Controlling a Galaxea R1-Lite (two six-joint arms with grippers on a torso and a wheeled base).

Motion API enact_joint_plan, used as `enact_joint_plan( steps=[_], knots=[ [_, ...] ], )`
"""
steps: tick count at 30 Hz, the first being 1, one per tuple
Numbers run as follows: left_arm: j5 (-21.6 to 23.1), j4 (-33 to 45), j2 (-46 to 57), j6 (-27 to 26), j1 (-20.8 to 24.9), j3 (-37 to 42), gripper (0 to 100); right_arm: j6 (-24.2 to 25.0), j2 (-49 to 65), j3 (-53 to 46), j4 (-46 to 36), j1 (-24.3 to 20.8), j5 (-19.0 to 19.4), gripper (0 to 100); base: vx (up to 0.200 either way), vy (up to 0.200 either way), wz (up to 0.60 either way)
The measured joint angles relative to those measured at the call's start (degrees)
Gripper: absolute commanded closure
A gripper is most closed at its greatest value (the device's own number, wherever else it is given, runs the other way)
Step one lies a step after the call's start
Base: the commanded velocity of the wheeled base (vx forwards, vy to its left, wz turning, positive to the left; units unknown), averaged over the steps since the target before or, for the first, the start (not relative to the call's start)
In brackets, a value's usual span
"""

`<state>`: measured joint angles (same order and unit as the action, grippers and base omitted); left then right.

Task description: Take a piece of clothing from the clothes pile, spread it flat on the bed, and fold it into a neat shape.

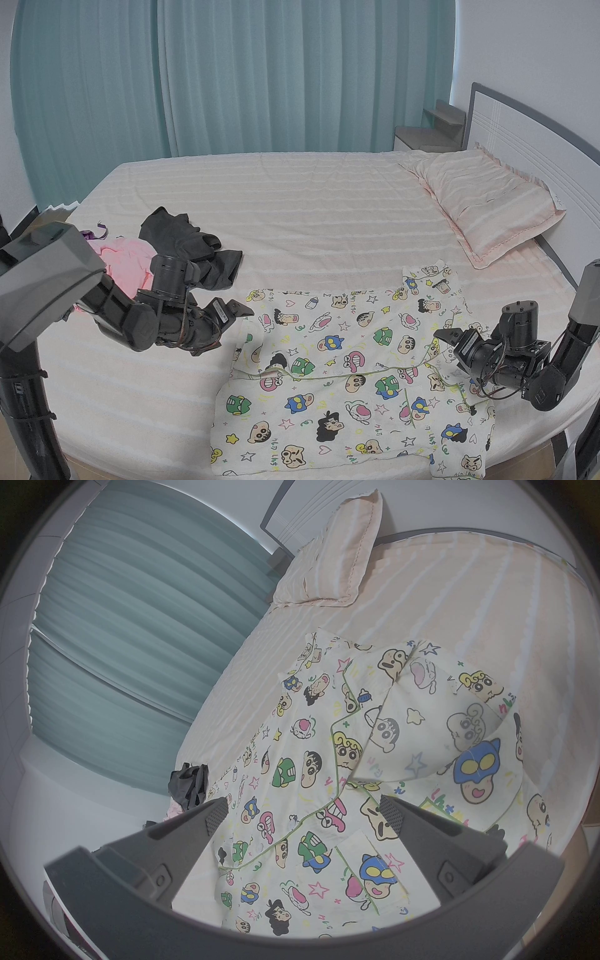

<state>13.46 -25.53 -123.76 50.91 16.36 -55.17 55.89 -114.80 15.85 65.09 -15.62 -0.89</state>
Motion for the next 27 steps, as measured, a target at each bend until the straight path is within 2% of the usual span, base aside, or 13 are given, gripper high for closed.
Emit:
enact_joint_plan(
  steps=[5, 10, 18, 27],
  knots=[
    [-3.0, 0.0, -5.4, -4.2, 1.5, -5.7, 0, 0.0, 0.2, 0.0, 0.0, -0.1, 0.0, 0, 0.0, 0.0, 0.0],
    [-3.4, 0.0, -8.8, -5.2, 3.0, -8.9, 0, 0.0, 0.3, 0.0, 0.0, -0.1, -0.1, 0, 0.0, 0.0, 0.0],
    [-3.6, -0.1, -11.8, -12.0, 3.3, -9.6, 0, 0.0, 0.3, 0.0, 0.0, -0.1, 0.0, 0, 0.0, 0.0, 0.0],
    [-3.4, -0.4, -13.5, -14.9, 3.2, -9.8, 0, -0.1, 0.3, 0.0, 0.1, -0.1, 0.0, 0, 0.0, 0.0, 0.0]
  ],
)
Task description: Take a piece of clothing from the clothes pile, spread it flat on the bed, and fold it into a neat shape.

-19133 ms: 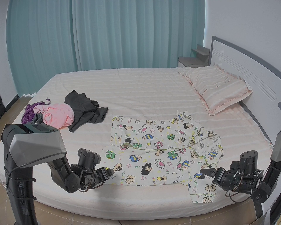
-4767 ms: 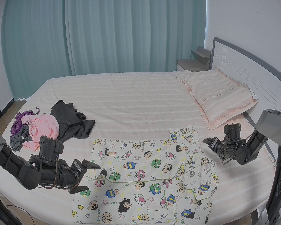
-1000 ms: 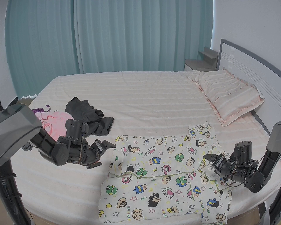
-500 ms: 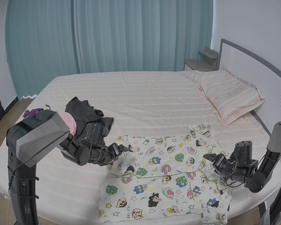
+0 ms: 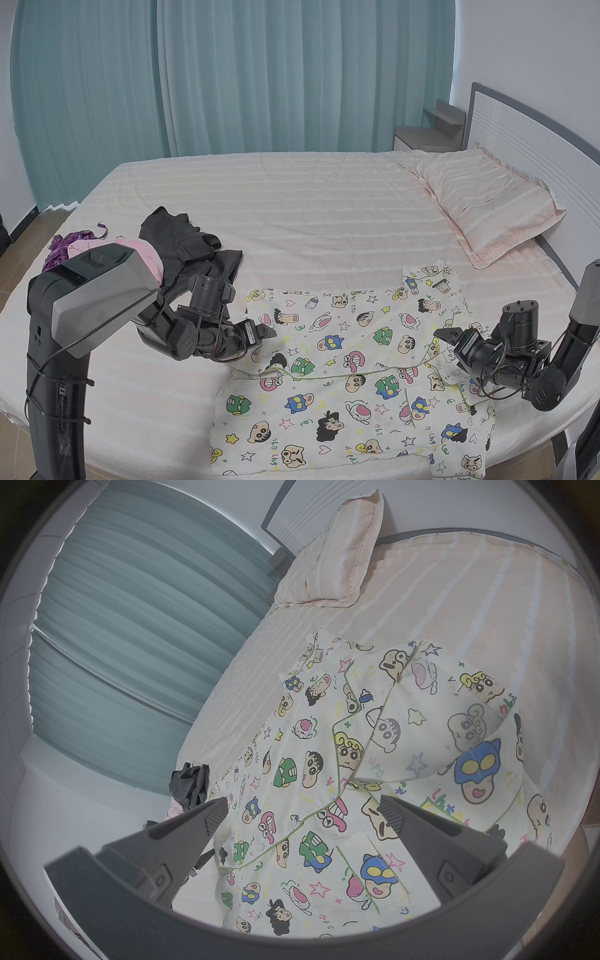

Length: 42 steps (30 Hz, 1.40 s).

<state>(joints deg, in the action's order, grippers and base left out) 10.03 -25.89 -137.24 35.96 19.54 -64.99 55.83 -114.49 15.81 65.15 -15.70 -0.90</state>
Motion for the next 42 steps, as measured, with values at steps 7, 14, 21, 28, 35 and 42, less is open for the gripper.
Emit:
enact_joint_plan(
  steps=[7, 14, 21, 28, 35, 42],
  knots=[
    [0.2, 0.0, -0.8, 0.0, 0.2, -0.4, 0, 0.0, -0.1, 0.0, 0.0, 0.0, 0.0, 0, 0.0, 0.0, 0.0],
    [0.0, 0.0, -1.5, 0.3, 0.1, -1.0, 100, 0.0, -0.2, 0.0, 0.0, 0.1, 0.0, 0, 0.0, 0.0, 0.0],
    [-0.4, 0.4, -1.7, -0.2, -0.1, -0.7, 100, 0.0, -0.3, 0.1, 0.0, 0.2, 0.0, 0, 0.0, 0.0, 0.0],
    [-0.5, 0.6, -1.5, -0.3, -0.4, 0.2, 100, 0.0, -0.3, 0.1, 0.0, 0.3, 0.0, 0, 0.0, 0.0, 0.0],
    [-0.8, 0.6, 0.0, -0.3, -0.3, 2.3, 100, 0.0, -0.2, 0.1, 0.0, 0.3, -0.1, 0, 0.0, 0.0, 0.0],
    [-6.6, 0.4, 1.7, -5.1, -1.5, 4.8, 100, 0.0, 0.0, 0.0, 0.0, 0.3, 0.0, 0, 0.0, 0.0, 0.0]
  ],
)
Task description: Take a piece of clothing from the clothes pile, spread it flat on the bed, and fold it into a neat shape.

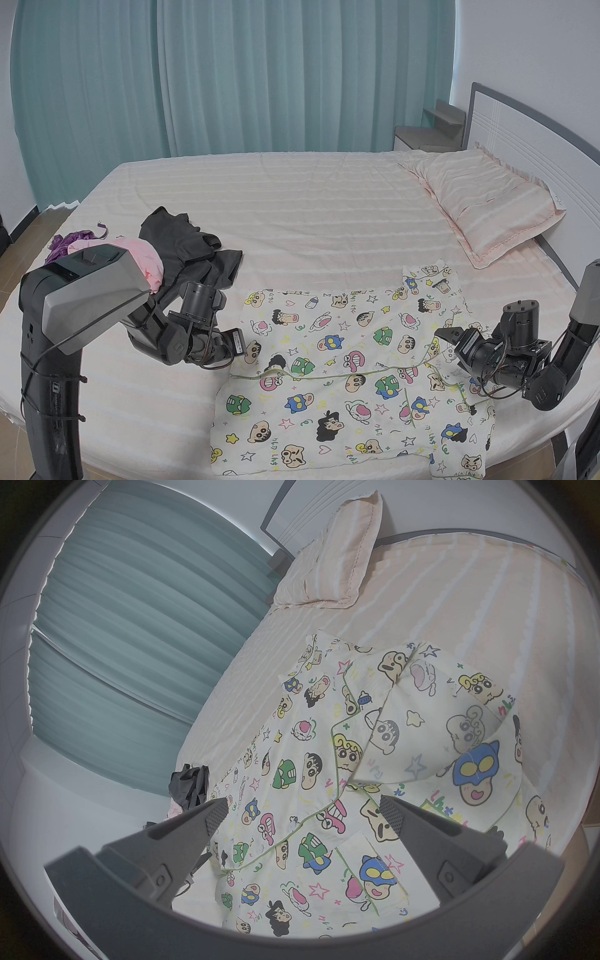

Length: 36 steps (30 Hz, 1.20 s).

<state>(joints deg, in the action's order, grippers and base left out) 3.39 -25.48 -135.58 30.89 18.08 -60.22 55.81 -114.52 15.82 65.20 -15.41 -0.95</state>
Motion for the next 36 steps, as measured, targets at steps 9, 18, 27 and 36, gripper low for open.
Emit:
enact_joint_plan(
  steps=[9, 18, 27, 36],
  knots=[
    [-1.0, 0.0, 0.2, -1.3, -1.6, 0.7, 100, 0.0, 0.1, 0.0, 0.0, 0.0, 0.0, 0, 0.0, 0.0, 0.0],
    [-2.6, 0.4, 0.4, -1.3, -1.9, 1.1, 100, 0.0, 0.2, 0.0, 0.0, 0.0, 0.0, 0, 0.0, 0.0, 0.0],
    [-3.6, 1.1, 0.5, -1.8, -2.0, 1.7, 100, 0.0, 0.2, 0.0, 0.0, 0.1, 0.0, 0, 0.0, 0.0, 0.0],
    [-4.6, 1.1, 0.7, -2.8, -1.9, 1.8, 0, 0.0, 0.2, -0.1, 0.0, 0.1, 0.0, 0, 0.0, 0.0, 0.0]
  ],
)
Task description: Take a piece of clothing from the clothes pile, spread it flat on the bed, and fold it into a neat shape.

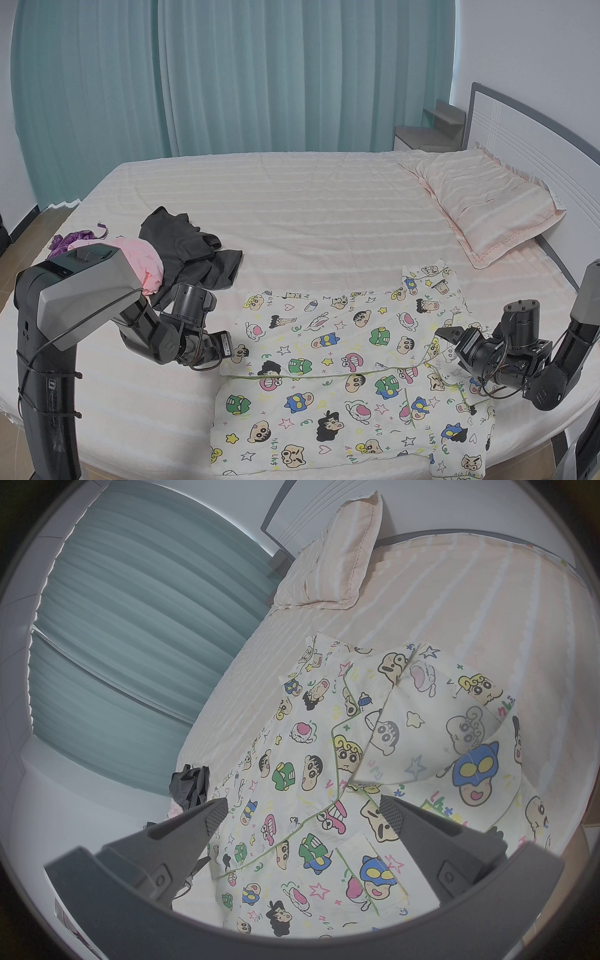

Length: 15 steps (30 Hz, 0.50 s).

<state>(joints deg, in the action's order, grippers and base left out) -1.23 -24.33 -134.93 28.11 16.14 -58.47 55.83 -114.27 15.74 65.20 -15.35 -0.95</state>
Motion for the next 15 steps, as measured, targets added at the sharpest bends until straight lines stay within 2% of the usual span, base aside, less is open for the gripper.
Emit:
enact_joint_plan(
  steps=[6, 15],
  knots=[
    [0.4, 0.1, 0.6, 0.9, -0.6, 0.0, 0, -0.2, 0.0, -0.2, 0.0, 0.0, -0.3, 0, 0.0, 0.0, 0.0],
    [2.2, 0.0, 6.0, 3.6, -4.2, 3.6, 0, -1.0, 0.1, -0.9, 0.0, 0.0, -0.7, 0, 0.0, 0.0, 0.0]
  ],
)
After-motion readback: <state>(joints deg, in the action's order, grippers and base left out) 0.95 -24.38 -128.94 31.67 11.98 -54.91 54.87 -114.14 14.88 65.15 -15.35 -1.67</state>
